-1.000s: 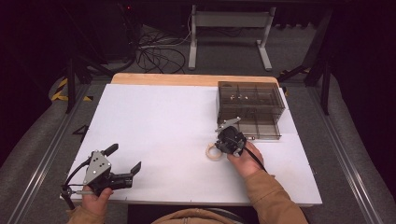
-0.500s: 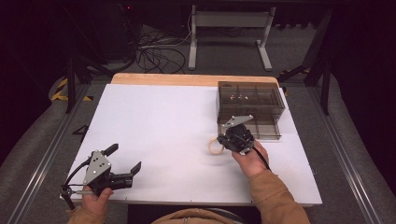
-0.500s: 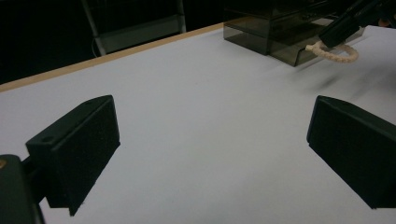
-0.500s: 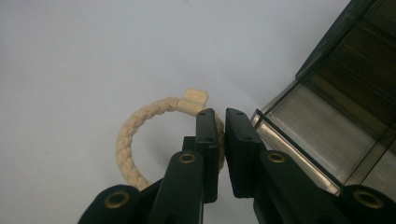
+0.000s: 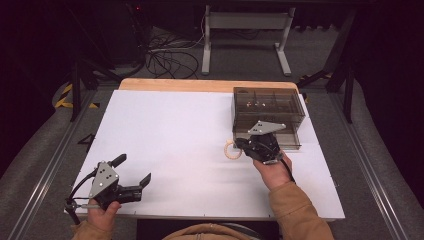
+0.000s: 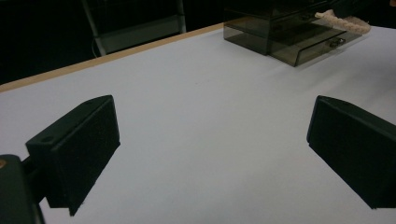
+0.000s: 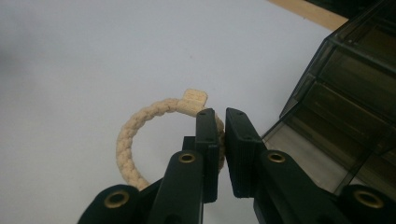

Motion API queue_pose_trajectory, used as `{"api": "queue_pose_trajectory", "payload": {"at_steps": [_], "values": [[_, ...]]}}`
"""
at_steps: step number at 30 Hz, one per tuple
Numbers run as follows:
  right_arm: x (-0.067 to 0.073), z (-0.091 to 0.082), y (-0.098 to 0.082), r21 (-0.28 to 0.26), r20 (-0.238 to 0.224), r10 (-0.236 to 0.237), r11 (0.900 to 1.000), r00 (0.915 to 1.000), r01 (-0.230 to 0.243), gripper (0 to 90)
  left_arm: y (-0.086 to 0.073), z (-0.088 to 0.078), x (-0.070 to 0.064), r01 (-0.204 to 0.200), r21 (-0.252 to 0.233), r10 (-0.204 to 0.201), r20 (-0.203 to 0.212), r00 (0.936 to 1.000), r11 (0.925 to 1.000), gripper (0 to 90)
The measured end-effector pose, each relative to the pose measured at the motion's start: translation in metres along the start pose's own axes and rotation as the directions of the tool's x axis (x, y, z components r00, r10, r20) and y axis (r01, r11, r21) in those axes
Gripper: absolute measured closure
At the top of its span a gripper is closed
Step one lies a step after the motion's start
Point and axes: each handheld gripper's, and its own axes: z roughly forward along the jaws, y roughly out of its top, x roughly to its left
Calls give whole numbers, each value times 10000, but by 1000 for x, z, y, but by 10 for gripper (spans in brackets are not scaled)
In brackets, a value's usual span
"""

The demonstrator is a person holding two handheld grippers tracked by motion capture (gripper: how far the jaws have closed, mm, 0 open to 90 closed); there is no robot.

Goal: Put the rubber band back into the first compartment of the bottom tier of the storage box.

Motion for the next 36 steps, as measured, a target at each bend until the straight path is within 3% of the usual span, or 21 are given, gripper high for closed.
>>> {"api": "queue_pose_trajectory", "payload": {"at_steps": [13,24,36], "values": [[-4,-6,0,-763,347,-3,9971,9994,30,845,0,0,0,-1,-7,1,0,10000,10000,30],[-6,-9,-1,-1327,925,-230,9905,9955,352,843,0,0,0,7,-6,-7,-9,10000,10000,30],[-19,-8,-3,-1536,1739,-376,9860,9840,648,842,0,0,0,-21,-9,21,0,10000,10000,30]]}}
